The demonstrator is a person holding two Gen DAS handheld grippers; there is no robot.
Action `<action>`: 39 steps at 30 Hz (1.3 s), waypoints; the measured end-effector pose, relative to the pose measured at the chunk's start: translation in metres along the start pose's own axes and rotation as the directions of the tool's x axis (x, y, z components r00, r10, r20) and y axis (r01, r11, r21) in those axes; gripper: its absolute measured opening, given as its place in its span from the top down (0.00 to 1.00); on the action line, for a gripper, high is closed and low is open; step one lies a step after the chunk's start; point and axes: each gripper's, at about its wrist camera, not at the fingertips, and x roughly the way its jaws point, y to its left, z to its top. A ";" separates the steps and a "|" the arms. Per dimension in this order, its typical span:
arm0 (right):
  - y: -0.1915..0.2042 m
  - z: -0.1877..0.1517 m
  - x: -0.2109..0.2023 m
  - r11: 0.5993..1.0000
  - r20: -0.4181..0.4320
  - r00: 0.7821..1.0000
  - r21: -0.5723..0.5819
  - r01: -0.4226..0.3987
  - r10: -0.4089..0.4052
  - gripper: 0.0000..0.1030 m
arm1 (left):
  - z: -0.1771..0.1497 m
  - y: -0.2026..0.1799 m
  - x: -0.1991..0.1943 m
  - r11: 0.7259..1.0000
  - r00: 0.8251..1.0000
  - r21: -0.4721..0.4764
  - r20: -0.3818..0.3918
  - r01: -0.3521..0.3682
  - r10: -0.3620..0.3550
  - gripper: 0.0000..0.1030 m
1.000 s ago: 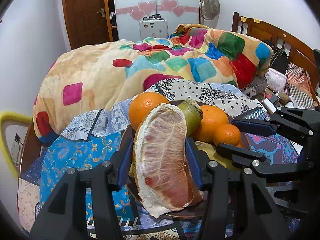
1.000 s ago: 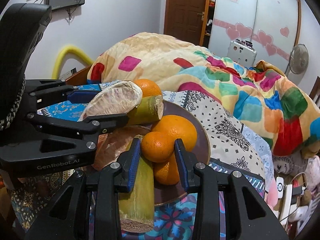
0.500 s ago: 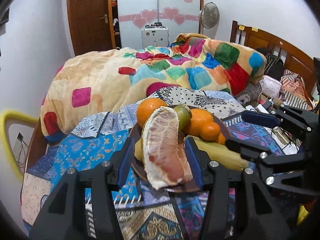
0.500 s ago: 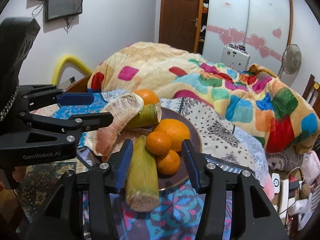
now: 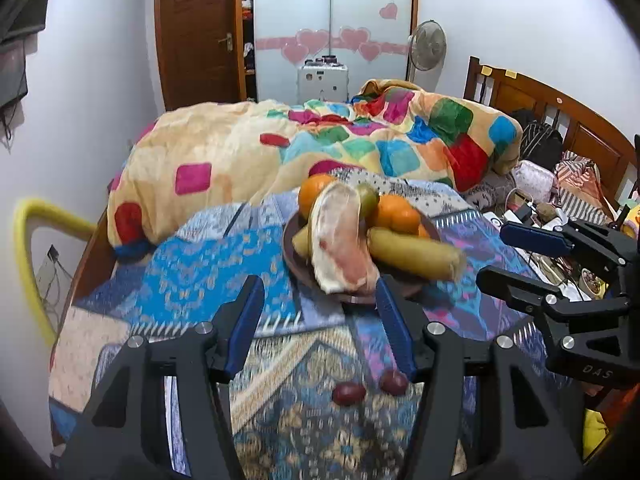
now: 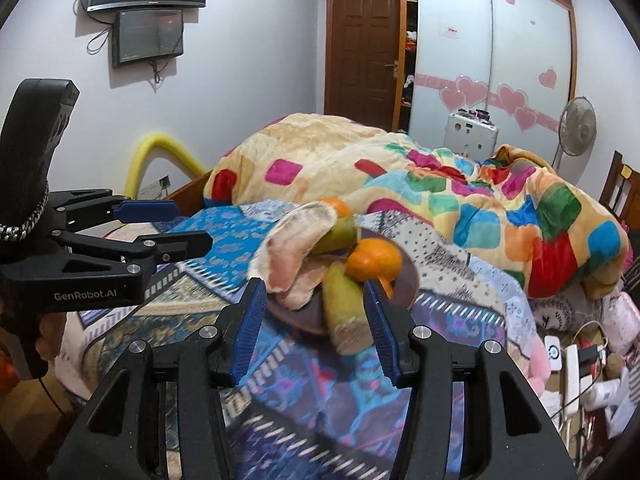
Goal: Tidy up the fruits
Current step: 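Move both open grippers down toward the two dark red dates, then grasp one date with the left gripper while the right grasps the other date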
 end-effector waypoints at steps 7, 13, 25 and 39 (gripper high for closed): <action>0.019 -0.026 0.015 0.999 -0.072 0.996 0.017 -0.051 0.053 0.54 | -0.034 0.014 0.000 1.000 0.998 -0.029 -0.061 -0.007 0.005 0.44; 0.033 -0.046 0.037 0.997 -0.146 0.986 0.014 -0.074 0.075 0.54 | -0.058 0.025 0.007 0.999 0.994 -0.036 -0.107 -0.015 0.011 0.44; 0.045 -0.058 0.067 0.994 -0.232 0.967 -0.007 -0.105 0.101 0.68 | -0.087 0.032 0.026 1.000 0.982 -0.022 -0.187 0.015 -0.019 0.44; 0.030 -0.058 0.050 0.993 -0.194 0.974 0.019 -0.113 0.115 0.87 | -0.086 0.006 0.038 0.995 0.972 0.001 -0.211 0.103 -0.101 0.44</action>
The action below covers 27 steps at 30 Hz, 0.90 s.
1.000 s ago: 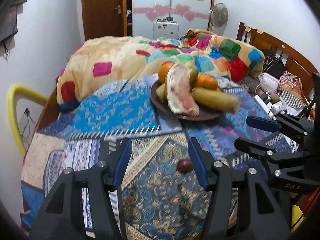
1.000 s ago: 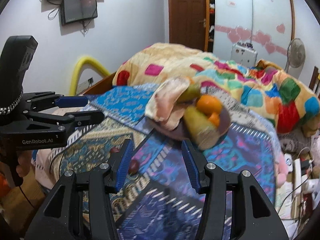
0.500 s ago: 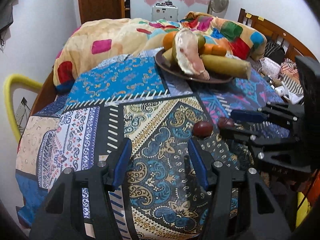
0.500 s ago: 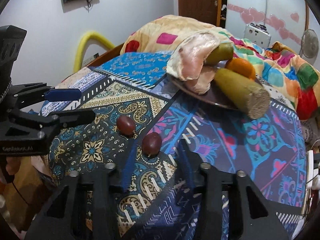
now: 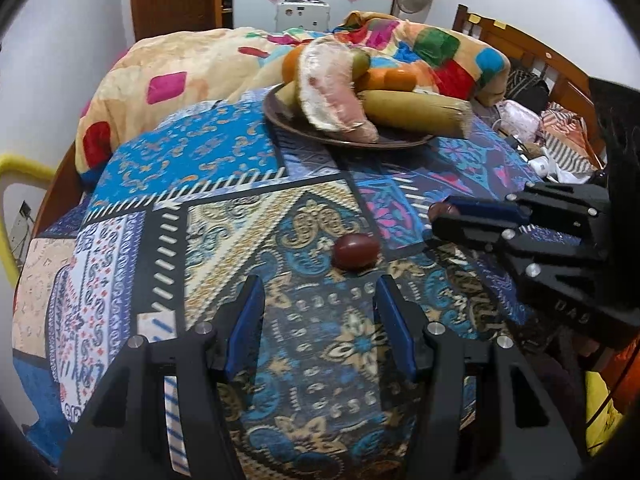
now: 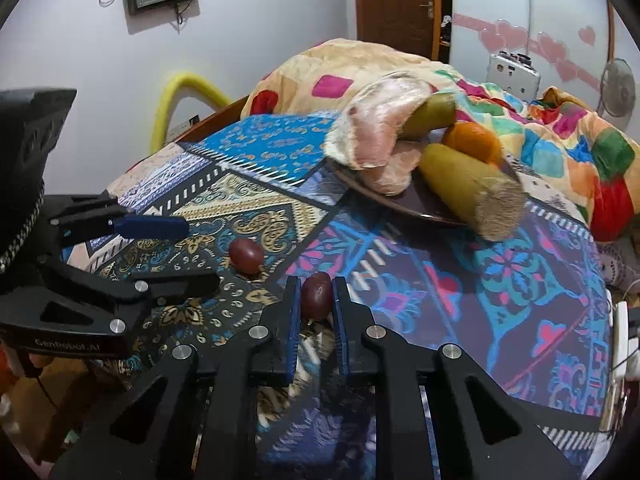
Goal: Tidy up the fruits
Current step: 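Grasp one date with the left gripper while the right grasps the other date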
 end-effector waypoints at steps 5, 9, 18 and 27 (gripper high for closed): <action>-0.013 0.000 -0.018 0.999 0.032 0.999 0.015 0.035 -0.035 0.87 | 0.008 -0.010 0.008 1.000 1.000 0.008 0.001 0.007 -0.007 0.53; -0.023 -0.002 -0.032 0.998 0.052 0.997 0.025 0.061 -0.063 0.87 | 0.011 -0.017 0.014 1.000 1.000 0.030 0.004 0.002 -0.002 0.65; -0.038 0.000 -0.055 0.995 0.097 0.991 0.048 0.088 -0.092 0.87 | 0.019 -0.017 0.017 0.999 0.999 0.022 0.020 -0.029 0.029 0.74; -0.048 0.014 -0.059 0.995 0.135 0.987 0.054 0.085 -0.092 0.87 | 0.037 -0.008 -0.001 1.000 0.997 0.002 0.072 -0.031 0.031 0.74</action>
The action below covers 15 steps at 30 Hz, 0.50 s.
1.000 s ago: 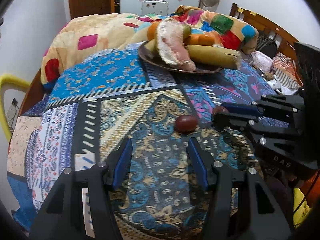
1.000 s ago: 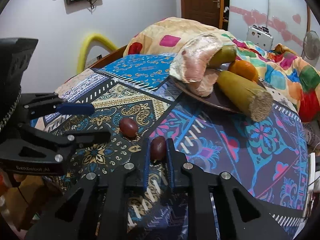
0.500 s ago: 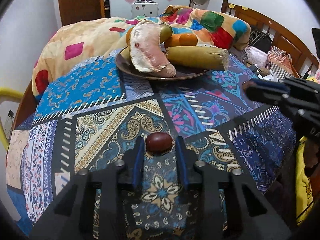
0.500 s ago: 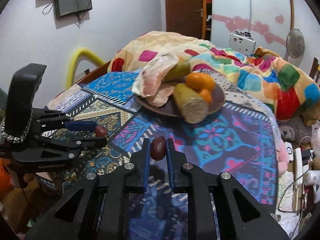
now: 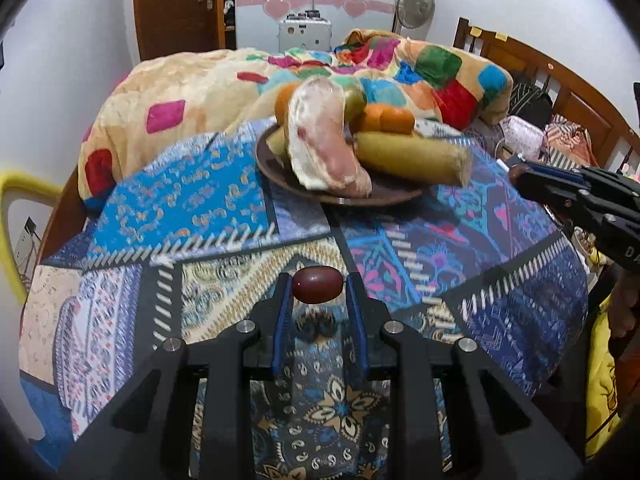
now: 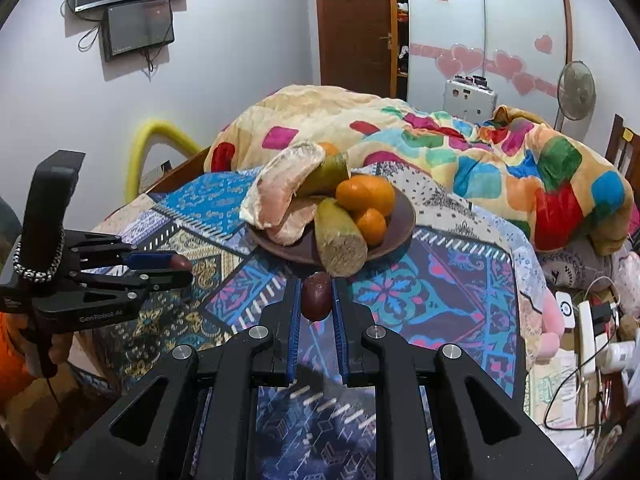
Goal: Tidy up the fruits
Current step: 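Grasp one date with the left gripper while the right grasps the other date, then lower the date onto the plate with the left gripper while the right drops its date there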
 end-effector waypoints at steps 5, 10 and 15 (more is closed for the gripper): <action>0.000 0.020 0.010 1.000 0.022 1.000 -0.017 -0.008 0.008 0.87 | 0.020 0.002 -0.005 1.000 0.999 0.011 0.046 -0.006 0.005 0.74; 0.002 0.039 0.031 0.999 0.023 1.000 -0.039 -0.006 0.007 0.87 | 0.041 0.010 -0.006 1.000 0.996 0.010 0.087 -0.006 0.005 0.74; 0.004 0.052 0.057 0.998 -0.009 1.000 -0.055 -0.027 0.026 0.87 | 0.052 0.013 -0.001 1.000 0.995 0.023 0.101 -0.004 0.002 0.74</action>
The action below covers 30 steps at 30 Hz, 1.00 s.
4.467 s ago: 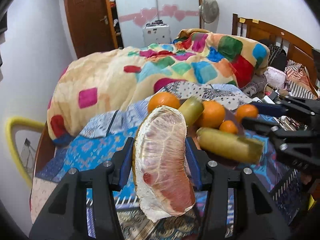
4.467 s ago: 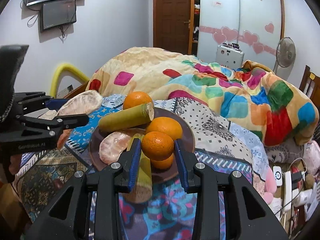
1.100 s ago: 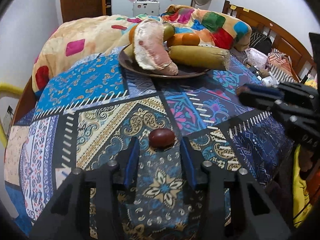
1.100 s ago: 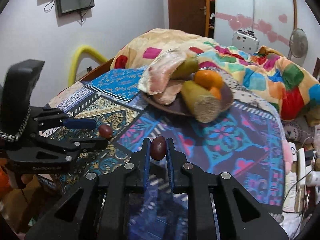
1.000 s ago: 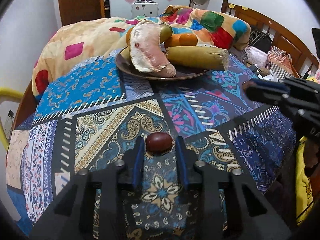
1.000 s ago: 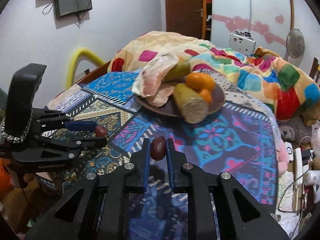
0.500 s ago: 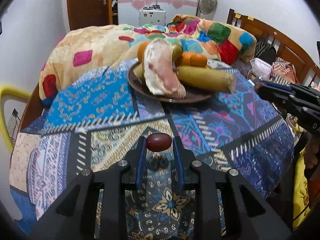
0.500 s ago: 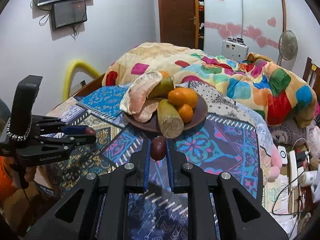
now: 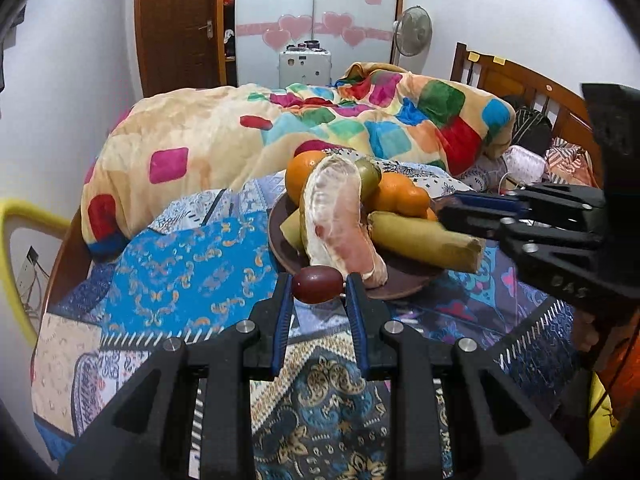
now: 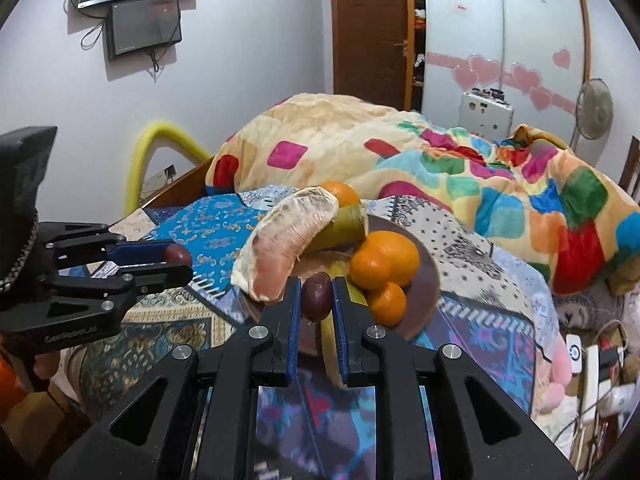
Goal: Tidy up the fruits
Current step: 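Lower the date onto the plate with the left gripper while the right drops its date there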
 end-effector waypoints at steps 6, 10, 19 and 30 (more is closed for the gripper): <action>0.000 0.008 0.017 1.000 -0.033 0.999 -0.010 -0.008 0.008 0.87 | 0.002 -0.001 0.012 1.000 1.000 0.021 -0.006 0.009 -0.009 0.74; -0.003 0.012 0.019 1.000 -0.039 0.999 0.002 -0.014 0.014 0.78 | 0.002 -0.004 0.018 1.000 1.000 0.019 -0.015 0.015 -0.015 0.74; -0.009 0.010 0.003 1.000 0.002 1.000 0.012 0.009 -0.009 0.70 | 0.009 -0.016 0.025 0.999 1.000 0.042 -0.012 0.014 -0.013 0.74; -0.028 0.004 -0.021 0.999 0.066 0.997 0.024 0.031 -0.032 0.70 | 0.031 -0.042 0.045 0.998 1.000 0.064 -0.006 0.019 -0.019 0.74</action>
